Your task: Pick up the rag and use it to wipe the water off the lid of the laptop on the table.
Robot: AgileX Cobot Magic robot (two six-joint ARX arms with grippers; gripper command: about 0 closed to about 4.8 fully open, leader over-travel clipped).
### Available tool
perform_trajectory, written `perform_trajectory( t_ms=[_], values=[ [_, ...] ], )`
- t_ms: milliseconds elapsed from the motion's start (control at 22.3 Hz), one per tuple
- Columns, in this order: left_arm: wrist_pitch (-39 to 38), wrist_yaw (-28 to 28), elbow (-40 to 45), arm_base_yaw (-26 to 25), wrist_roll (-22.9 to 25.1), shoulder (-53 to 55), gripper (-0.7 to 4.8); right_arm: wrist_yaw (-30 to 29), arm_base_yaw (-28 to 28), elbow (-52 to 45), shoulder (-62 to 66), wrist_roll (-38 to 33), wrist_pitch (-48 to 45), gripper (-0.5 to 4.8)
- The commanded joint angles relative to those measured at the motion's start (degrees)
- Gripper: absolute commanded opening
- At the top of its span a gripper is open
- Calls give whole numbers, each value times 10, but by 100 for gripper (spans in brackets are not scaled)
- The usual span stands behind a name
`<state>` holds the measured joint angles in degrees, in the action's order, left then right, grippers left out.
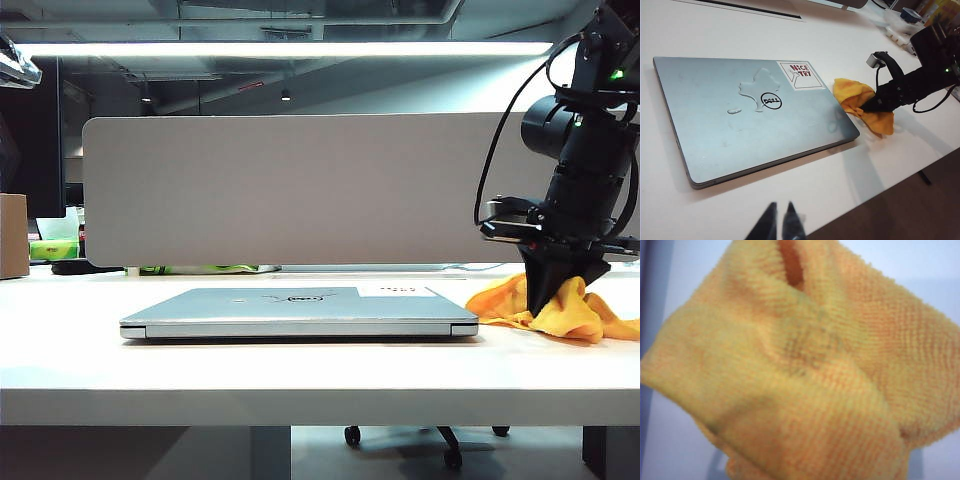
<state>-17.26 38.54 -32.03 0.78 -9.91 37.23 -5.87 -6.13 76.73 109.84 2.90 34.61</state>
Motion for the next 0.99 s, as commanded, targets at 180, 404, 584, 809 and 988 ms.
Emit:
perform_trajectory(
  t_ms=[180, 404, 584, 809, 988],
  values=[
    [6, 1, -2, 0, 1, -1, 22, -3, -8, 20, -60, 1, 11, -8],
    [6, 1, -2, 0, 1, -1, 22, -4, -53, 143, -66, -31, -9, -8],
    [6, 1, -2, 0, 1, -2, 22, -2, -96, 211, -47, -35, -79, -8],
    [6, 1, -2, 0, 1, -2, 22, 12, -138, 304, 40, -50, -100, -9],
    [6, 1, -2, 0, 1, -2, 22, 25, -158, 328, 99, -50, -122, -9]
  ],
)
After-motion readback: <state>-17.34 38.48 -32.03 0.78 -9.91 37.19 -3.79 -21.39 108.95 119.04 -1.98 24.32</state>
